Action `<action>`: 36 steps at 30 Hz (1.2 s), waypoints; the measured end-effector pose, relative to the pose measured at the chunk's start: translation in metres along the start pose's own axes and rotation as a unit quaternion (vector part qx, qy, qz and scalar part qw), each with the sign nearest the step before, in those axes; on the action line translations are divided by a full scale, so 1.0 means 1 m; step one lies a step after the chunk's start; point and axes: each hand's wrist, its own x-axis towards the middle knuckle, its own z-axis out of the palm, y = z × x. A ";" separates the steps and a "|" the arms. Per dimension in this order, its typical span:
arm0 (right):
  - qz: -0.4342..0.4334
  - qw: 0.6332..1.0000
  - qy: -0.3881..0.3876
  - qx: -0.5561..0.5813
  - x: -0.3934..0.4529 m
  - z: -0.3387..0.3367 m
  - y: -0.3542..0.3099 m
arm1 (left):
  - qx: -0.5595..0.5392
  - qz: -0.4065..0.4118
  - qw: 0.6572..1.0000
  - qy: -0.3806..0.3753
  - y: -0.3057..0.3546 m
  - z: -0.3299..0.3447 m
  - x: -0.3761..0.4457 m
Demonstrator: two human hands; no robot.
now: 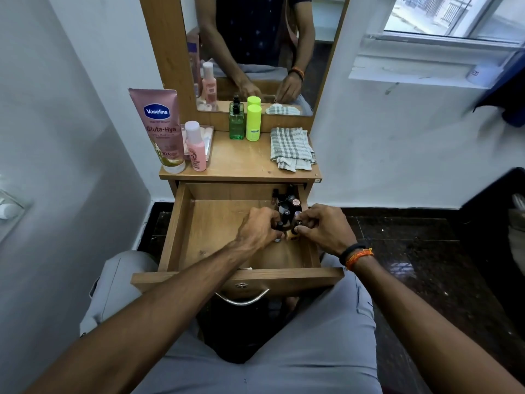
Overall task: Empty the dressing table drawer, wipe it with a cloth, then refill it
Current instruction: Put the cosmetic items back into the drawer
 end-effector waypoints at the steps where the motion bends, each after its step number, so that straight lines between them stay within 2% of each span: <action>1: -0.001 1.000 0.002 -0.003 0.000 0.001 0.000 | 0.001 0.000 1.000 0.000 0.000 0.001 0.000; 15: -0.019 0.999 0.022 -0.024 0.001 0.004 0.002 | 0.083 0.097 0.991 0.040 -0.005 0.003 -0.004; 36: -0.023 0.999 0.035 0.003 0.000 0.007 0.004 | 0.070 0.090 0.993 0.032 -0.008 -0.001 -0.006</action>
